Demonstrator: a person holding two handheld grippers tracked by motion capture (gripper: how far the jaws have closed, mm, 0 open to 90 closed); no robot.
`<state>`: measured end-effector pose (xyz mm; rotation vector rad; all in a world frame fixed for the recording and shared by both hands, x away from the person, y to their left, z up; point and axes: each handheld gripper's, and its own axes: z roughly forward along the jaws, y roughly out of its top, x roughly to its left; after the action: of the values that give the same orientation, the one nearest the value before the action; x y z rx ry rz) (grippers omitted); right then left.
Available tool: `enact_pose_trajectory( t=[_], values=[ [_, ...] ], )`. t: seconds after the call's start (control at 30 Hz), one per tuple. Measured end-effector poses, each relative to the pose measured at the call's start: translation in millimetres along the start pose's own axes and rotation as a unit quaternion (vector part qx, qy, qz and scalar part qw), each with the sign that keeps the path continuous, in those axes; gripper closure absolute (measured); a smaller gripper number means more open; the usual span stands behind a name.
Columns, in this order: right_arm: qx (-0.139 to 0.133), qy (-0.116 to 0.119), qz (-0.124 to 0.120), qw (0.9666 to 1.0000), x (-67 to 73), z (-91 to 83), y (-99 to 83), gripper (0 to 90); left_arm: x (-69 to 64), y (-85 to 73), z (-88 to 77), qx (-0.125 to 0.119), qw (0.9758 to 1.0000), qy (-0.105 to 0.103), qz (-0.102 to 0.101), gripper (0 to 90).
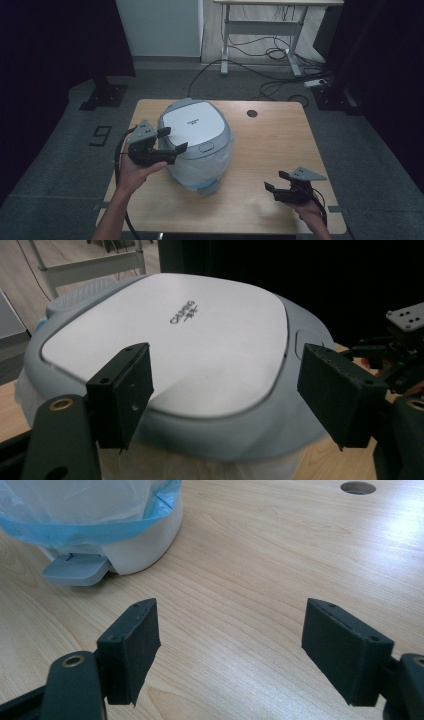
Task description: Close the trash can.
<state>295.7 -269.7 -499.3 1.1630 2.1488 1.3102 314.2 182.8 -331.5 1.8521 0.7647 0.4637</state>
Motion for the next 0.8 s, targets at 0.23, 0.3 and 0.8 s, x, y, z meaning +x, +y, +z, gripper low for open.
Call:
enact_pose_trajectory(
  t=[0.23,0.3,0.8],
  values=[
    [-0.003,-0.002,0.002,1.0,-2.0,-2.5,-0.1,22.5,-2.5,-22.6,-16.3,-0.003,0.9999,0.009,-0.005,22.0],
    [-0.004,-0.003,0.002,1.0,-2.8,-3.0,-0.2,22.5,-2.6,-30.2,-19.9,0.0,0.9999,0.016,-0.006,22.1],
    [-0.006,-0.015,0.011,0.9998,-11.3,-6.9,-4.0,22.5,6.5,-97.6,-11.6,0.042,0.9976,0.042,-0.036,21.9]
  ],
)
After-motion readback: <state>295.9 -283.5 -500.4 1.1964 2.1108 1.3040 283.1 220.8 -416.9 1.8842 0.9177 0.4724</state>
